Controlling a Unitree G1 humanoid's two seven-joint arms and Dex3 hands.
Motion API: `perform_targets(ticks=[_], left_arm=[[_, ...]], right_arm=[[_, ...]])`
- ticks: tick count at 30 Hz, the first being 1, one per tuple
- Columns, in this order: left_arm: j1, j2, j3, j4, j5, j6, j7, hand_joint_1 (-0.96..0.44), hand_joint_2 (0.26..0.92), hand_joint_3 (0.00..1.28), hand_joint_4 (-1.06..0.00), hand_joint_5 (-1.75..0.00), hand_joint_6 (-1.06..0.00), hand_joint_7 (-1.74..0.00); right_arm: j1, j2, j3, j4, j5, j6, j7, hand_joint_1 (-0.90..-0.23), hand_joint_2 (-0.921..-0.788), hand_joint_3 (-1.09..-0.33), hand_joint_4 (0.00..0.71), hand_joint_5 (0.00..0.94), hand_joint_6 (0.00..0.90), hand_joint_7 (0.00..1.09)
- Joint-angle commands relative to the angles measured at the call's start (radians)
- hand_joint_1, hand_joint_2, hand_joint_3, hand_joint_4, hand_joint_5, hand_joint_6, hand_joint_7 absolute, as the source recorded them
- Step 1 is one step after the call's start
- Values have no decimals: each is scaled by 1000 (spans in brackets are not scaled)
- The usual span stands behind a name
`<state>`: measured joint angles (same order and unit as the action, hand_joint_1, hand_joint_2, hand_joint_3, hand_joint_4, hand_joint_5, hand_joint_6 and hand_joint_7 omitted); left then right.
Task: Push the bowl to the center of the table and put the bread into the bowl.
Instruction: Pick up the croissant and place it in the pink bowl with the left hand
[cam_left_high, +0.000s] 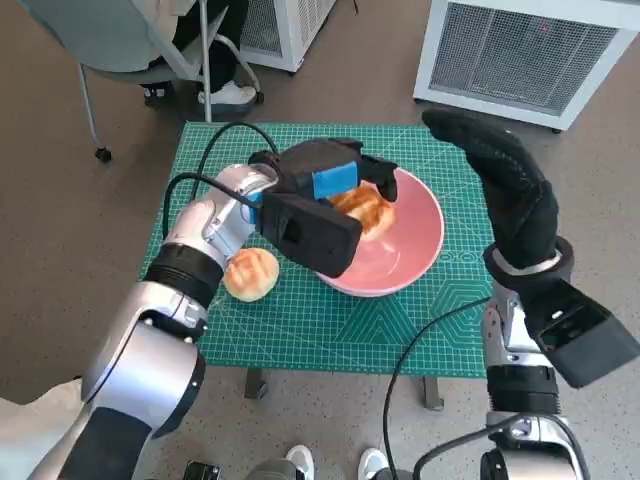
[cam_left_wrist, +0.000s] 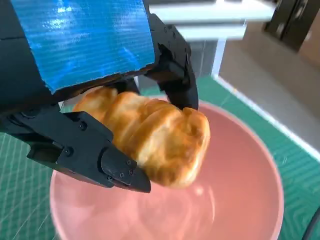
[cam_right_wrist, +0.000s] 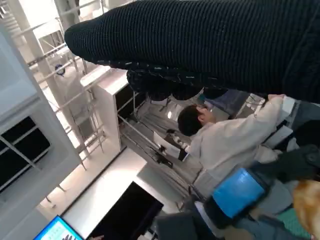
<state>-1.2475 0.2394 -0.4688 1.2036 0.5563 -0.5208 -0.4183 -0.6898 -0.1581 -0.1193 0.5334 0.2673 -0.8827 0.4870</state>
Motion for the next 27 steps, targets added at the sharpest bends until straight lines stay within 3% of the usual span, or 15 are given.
perform_targets(ticks=[1,12,19,27], left_arm=[[5,23,-6,-37,1,8,-52,-208,788,31,-15,-42,-9,-357],[87,134,57,-194,-61,-77,-64,-337,794,18,1,0,1,-251],[159,245,117,-352,-128,-112,-122,-295,796,12,-38,-16,-17,-268],[277,373,199,-597,-222,-9,-246,-181,787,1,-94,-6,-136,-152]], right_arm=[[21,-6,-6,14,-12,0,-12,-608,-921,-791,274,141,-1,700],[23,6,2,11,-9,5,-20,-614,-921,-789,273,140,-1,697],[23,6,4,13,-16,3,-28,-614,-921,-789,273,140,-1,697],[21,6,7,21,-15,1,-30,-614,-921,-788,273,139,-1,697]])
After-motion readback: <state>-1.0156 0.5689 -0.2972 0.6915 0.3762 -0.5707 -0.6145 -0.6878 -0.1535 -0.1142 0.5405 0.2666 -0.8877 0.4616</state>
